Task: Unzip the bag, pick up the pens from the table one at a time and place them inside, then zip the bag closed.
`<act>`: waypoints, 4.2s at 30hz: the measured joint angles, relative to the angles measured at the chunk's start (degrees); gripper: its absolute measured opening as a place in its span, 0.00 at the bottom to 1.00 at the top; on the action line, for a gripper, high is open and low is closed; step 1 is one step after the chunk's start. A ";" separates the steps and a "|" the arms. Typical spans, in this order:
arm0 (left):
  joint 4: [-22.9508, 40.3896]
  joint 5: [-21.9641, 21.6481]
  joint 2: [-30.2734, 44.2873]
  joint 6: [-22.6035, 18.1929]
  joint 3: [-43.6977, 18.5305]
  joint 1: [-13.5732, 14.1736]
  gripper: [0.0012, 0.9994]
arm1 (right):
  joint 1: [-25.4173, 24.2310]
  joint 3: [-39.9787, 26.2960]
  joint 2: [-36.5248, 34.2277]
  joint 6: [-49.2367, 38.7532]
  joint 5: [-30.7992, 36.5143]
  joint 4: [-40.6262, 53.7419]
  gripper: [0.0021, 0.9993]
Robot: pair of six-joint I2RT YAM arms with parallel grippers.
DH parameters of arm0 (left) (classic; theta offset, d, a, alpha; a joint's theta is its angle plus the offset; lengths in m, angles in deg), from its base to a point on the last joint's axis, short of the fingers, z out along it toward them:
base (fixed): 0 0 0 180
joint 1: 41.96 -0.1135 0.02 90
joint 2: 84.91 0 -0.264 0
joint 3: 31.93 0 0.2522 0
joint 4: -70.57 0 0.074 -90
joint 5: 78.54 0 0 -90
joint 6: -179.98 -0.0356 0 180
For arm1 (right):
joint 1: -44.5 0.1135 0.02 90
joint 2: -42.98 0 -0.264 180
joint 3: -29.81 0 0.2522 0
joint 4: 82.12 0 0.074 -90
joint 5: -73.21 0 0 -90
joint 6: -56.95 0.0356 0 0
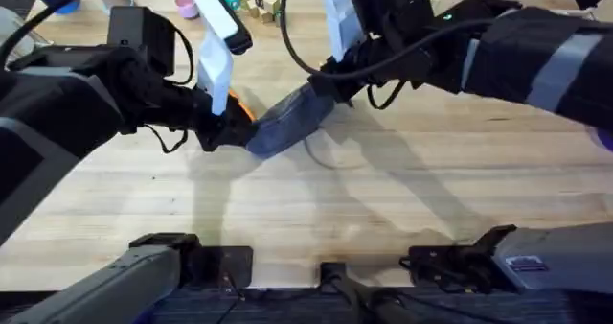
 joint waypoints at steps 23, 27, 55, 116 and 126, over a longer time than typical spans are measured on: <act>1.33 -1.74 0.00 0.01 0.00 -0.44 0.04 | 7.52 -1.11 -2.26 1.50 2.36 -0.94 0.03; 1.42 -2.20 0.00 0.02 0.00 -0.50 0.04 | 7.88 -2.80 -2.25 1.51 2.60 -0.07 0.03; -0.42 1.55 0.17 0.02 -0.09 -0.15 0.04 | -2.59 -11.35 7.39 2.57 -4.98 -0.96 1.00; -0.42 1.55 0.17 0.02 -0.09 -0.15 0.04 | -12.23 -11.35 -3.66 -60.95 -21.30 17.80 1.00; -0.42 1.55 0.17 0.02 -0.09 -0.15 0.04 | -11.99 -11.35 -4.55 -69.12 -22.61 16.78 1.00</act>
